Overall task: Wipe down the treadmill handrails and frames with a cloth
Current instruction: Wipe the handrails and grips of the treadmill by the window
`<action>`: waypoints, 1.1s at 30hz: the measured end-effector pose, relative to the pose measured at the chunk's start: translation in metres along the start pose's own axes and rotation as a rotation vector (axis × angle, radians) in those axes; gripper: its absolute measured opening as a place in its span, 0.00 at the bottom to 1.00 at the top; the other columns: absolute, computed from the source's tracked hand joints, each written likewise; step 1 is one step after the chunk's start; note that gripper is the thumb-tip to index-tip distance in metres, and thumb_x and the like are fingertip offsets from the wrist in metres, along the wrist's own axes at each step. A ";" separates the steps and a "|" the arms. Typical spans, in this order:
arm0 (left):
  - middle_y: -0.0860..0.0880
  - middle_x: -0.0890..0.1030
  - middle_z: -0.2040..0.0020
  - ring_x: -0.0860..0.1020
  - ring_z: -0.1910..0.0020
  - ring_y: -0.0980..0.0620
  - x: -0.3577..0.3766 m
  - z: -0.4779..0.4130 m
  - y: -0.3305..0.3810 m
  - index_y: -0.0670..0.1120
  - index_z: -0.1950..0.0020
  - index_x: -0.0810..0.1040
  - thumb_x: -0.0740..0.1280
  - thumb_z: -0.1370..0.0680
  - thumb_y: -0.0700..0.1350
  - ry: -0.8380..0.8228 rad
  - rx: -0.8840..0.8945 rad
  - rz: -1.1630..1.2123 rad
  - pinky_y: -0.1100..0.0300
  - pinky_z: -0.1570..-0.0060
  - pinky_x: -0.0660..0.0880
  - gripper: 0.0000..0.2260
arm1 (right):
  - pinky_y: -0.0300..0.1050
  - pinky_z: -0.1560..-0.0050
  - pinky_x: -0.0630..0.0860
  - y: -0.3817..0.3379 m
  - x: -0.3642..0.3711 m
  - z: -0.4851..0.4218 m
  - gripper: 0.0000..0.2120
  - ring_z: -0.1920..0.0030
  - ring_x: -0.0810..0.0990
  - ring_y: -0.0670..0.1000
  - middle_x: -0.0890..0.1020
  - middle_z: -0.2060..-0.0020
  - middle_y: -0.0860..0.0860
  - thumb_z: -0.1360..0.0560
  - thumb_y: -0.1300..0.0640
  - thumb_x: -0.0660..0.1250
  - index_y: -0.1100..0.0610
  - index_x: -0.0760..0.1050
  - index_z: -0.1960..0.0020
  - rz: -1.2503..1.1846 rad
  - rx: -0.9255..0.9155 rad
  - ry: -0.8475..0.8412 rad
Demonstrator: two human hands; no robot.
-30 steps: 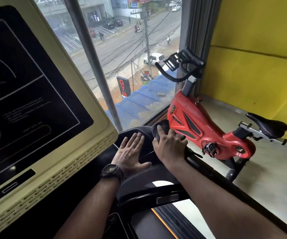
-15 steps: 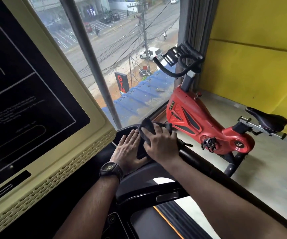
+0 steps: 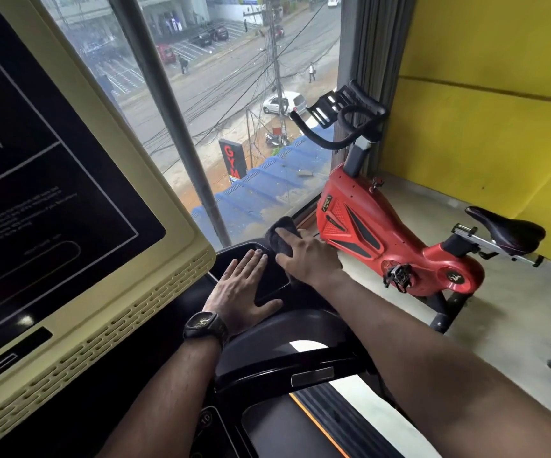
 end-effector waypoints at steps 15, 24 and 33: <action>0.52 0.44 0.19 0.39 0.21 0.56 -0.003 0.002 0.005 0.48 0.18 0.47 0.52 0.25 0.70 0.023 0.038 0.013 0.51 0.21 0.42 0.42 | 0.60 0.40 0.74 0.015 -0.005 0.041 0.32 0.35 0.75 0.65 0.72 0.32 0.61 0.22 0.37 0.61 0.38 0.57 0.20 0.139 0.186 0.048; 0.51 0.47 0.19 0.42 0.21 0.54 0.000 0.002 0.009 0.46 0.18 0.50 0.51 0.25 0.68 0.056 0.108 0.036 0.50 0.21 0.44 0.41 | 0.60 0.42 0.75 0.024 -0.007 0.065 0.31 0.38 0.77 0.64 0.74 0.32 0.58 0.22 0.36 0.60 0.39 0.60 0.21 0.199 0.212 0.120; 0.47 0.51 0.19 0.45 0.20 0.53 0.003 0.001 0.017 0.45 0.19 0.53 0.50 0.25 0.65 0.078 0.212 0.045 0.52 0.22 0.44 0.39 | 0.60 0.46 0.73 0.014 -0.003 0.091 0.29 0.40 0.77 0.63 0.76 0.33 0.55 0.24 0.34 0.60 0.38 0.65 0.24 0.331 0.120 0.219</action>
Point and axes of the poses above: each hand's wrist, its own z-axis away from the middle knuckle, its own x-axis out of the palm, y = z × x, the point moved 8 cm from there along -z, towards the middle knuckle
